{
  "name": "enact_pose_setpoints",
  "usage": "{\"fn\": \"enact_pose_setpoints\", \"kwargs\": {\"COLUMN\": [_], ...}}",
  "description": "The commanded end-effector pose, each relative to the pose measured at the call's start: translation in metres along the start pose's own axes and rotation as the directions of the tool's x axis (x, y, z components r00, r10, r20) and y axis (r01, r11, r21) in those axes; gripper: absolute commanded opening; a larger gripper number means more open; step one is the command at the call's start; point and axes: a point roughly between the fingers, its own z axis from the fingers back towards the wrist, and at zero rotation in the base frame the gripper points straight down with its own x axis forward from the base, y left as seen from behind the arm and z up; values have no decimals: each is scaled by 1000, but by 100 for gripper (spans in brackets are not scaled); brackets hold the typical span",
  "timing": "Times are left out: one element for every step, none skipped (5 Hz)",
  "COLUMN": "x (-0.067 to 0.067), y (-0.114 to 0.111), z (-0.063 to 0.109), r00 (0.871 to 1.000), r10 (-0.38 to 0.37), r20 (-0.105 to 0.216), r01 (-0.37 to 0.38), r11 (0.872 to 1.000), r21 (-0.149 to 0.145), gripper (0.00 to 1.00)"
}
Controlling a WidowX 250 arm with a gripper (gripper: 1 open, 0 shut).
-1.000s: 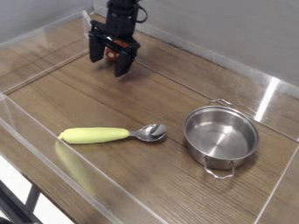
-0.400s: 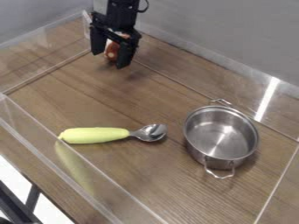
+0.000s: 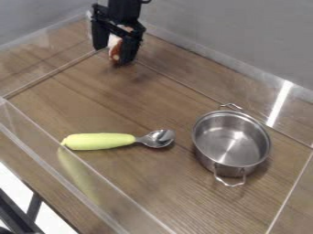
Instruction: Move mushroom to the left side of the table
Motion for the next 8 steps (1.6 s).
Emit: {"fn": "enact_pose_setpoints", "kwargs": {"x": [-1, -2, -4, -5, -6, -7, -7, -9], "y": [15, 17, 18, 18, 18, 16, 13, 11], "z": [42, 45, 48, 51, 54, 56, 55, 55], "r00": [993, 992, 991, 991, 990, 989, 989, 989], "r10": [26, 24, 22, 17, 13, 6, -1, -8], "r20": [115, 122, 130, 135, 140, 145, 145, 146], "r01": [-31, -29, -27, -21, -16, -9, -1, 7], "r11": [999, 999, 999, 999, 1000, 1000, 1000, 1000], "r21": [39, 36, 33, 28, 25, 20, 14, 8], "gripper": [100, 100, 100, 100, 100, 100, 100, 100]}}
